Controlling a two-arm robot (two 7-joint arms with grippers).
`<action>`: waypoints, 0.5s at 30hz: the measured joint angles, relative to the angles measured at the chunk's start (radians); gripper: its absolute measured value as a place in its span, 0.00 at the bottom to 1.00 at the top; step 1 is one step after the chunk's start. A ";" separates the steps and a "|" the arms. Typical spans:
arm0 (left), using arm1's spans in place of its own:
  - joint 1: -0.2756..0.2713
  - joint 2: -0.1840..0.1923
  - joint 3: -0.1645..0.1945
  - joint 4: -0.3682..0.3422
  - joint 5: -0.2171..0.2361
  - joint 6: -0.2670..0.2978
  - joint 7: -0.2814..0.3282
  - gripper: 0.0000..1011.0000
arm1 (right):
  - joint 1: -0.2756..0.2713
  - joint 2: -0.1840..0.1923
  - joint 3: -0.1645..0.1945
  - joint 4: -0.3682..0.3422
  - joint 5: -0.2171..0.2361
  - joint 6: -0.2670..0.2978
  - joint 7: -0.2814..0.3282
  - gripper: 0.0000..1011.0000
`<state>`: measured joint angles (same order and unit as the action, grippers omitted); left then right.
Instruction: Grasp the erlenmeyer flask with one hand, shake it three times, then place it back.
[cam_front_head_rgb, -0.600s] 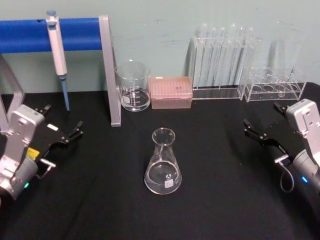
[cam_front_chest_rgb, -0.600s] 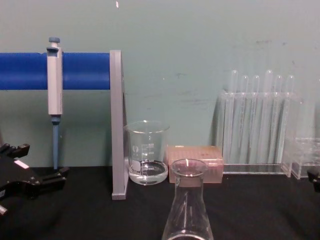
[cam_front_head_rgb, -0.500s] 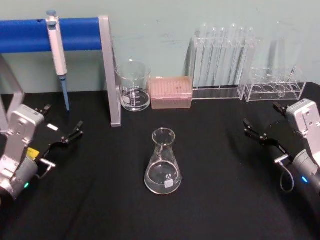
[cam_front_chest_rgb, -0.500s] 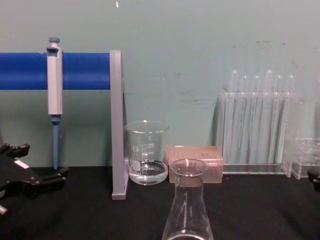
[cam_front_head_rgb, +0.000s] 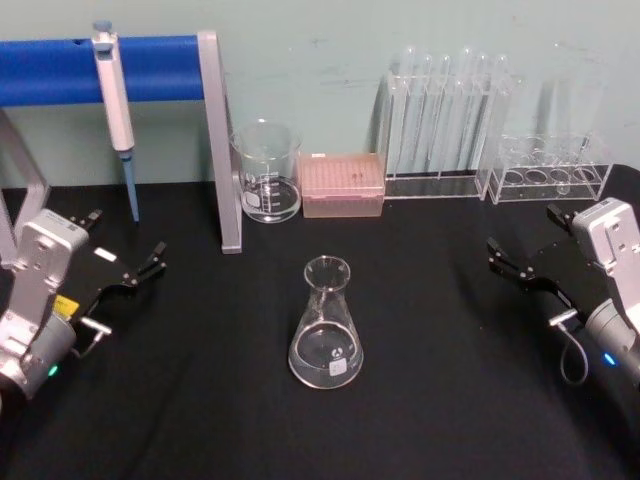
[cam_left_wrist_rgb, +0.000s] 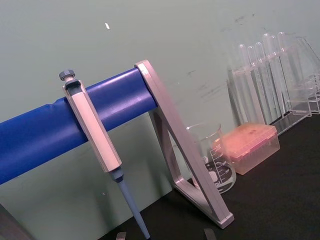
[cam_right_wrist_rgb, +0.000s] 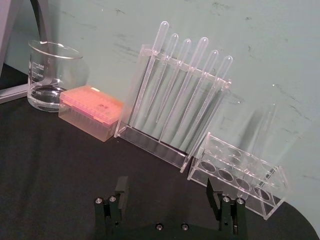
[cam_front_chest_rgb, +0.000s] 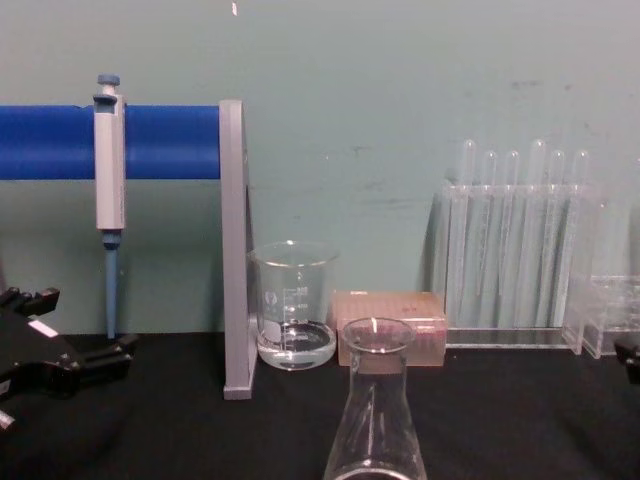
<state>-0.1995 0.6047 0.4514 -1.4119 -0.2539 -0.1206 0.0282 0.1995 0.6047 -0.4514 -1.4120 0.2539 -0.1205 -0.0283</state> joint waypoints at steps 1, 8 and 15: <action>0.000 0.000 0.000 0.000 0.000 0.000 0.000 0.99 | 0.000 0.000 0.000 0.000 0.000 0.000 0.000 0.99; 0.000 0.000 0.000 0.000 0.000 0.000 0.000 0.99 | 0.000 0.000 0.000 0.000 0.000 0.000 0.000 0.99; 0.000 0.000 0.000 0.000 0.000 0.000 0.000 0.99 | -0.006 0.004 0.011 -0.007 0.000 -0.007 0.023 0.99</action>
<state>-0.1995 0.6047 0.4514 -1.4119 -0.2539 -0.1205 0.0283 0.1933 0.6088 -0.4404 -1.4192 0.2540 -0.1272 -0.0049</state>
